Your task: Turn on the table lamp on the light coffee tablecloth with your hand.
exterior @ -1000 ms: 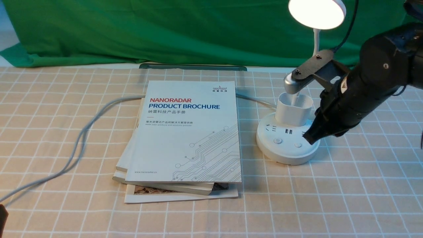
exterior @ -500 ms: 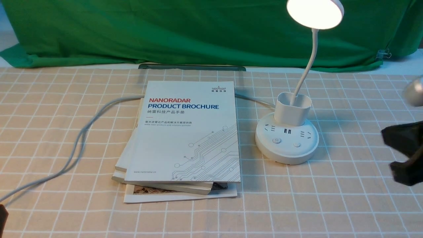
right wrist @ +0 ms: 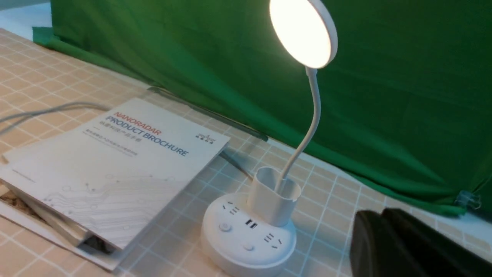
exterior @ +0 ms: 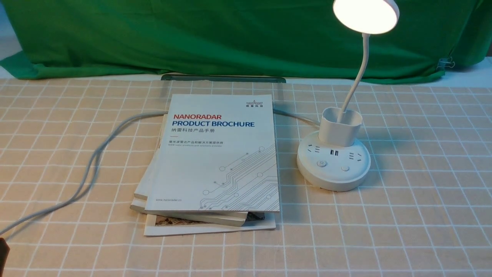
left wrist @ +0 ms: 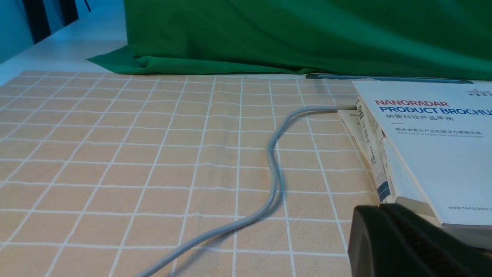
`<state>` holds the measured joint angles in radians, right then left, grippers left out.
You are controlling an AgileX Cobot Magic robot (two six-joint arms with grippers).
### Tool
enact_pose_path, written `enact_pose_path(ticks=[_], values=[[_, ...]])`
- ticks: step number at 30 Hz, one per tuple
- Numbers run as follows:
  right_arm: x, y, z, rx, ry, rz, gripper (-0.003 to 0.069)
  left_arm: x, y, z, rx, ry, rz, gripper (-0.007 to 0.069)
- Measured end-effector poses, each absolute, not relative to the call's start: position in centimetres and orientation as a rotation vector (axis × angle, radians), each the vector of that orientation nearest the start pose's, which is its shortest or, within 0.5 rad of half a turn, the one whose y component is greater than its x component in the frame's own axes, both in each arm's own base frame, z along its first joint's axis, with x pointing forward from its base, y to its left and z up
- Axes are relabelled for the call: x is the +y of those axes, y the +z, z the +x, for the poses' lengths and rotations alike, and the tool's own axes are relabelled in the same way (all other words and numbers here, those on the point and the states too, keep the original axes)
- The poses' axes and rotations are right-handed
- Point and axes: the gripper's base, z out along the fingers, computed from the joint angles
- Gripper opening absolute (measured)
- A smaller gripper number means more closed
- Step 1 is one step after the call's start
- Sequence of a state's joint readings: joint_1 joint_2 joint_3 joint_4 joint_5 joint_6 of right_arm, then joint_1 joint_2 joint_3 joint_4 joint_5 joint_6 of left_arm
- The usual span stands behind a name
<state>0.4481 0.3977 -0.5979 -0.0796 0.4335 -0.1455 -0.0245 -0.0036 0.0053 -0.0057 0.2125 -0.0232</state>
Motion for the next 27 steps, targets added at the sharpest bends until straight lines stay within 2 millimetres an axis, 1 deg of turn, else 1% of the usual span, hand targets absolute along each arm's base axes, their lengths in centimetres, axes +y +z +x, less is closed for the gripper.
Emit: enact_pose_path(ticks=[3,4,5,9,10,12,13,14,15,16,17,20,21,22,24,27], values=[[2.9,33.6,6.7,1.563,0.140,-0.533,0.0088,-0.1,19.2,5.6,1.698,-0.041,-0.003,0.0021],[3.0,33.5,6.7,1.560,0.141,-0.532,0.0088,-0.1,19.2,5.6,1.698,-0.041,-0.003,0.0021],[2.9,33.0,6.6,1.494,0.149,-0.516,0.0092,-0.1,19.2,5.6,1.698,-0.041,-0.003,0.0021],[3.1,30.2,6.5,1.395,0.207,-0.460,0.0097,-0.1,19.2,5.6,1.698,-0.041,-0.003,0.0021],[3.0,28.6,6.4,1.391,0.227,-0.429,0.0099,-0.1,19.2,5.6,1.698,-0.041,-0.003,0.0021],[2.6,26.0,6.3,1.424,0.226,-0.375,0.0105,-0.1,19.2,5.6,1.698,-0.041,-0.003,0.0021],[2.4,24.4,6.3,1.453,0.204,-0.343,0.0107,-0.1,19.2,5.6,1.698,-0.041,-0.003,0.0021],[2.2,23.6,6.4,1.472,0.189,-0.326,0.0108,-0.1,19.2,5.6,1.698,-0.041,-0.003,0.0021],[1.9,22.2,6.4,1.498,0.153,-0.287,0.0110,-0.1,19.2,5.6,1.698,-0.041,-0.003,0.0021],[1.8,22.1,6.3,1.497,0.147,-0.279,0.0111,-0.1,19.2,5.6,1.698,-0.041,-0.003,0.0021],[1.5,21.4,6.3,1.514,0.118,-0.240,0.0113,-0.1,19.2,5.6,1.698,-0.041,-0.003,0.0021],[0.4,20.3,5.9,1.595,0.025,-0.087,0.0122,-0.1,19.2,5.6,1.698,-0.041,-0.003,0.0021],[0.4,20.2,5.9,1.605,0.024,-0.075,0.0123,-0.1,19.2,5.6,1.698,-0.041,-0.003,0.0021],[-0.1,19.5,5.7,1.660,-0.031,0.000,0.0129,-0.1,19.2,5.6,1.698,-0.041,-0.003,0.0021],[-0.4,19.1,5.6,1.695,-0.064,0.051,0.0136,-0.1,19.2,5.6,1.698,-0.041,-0.003,0.0021],[-0.5,19.0,5.6,1.705,-0.076,0.070,0.0140,-0.1,19.2,5.6,1.698,-0.041,-0.003,0.0021]])
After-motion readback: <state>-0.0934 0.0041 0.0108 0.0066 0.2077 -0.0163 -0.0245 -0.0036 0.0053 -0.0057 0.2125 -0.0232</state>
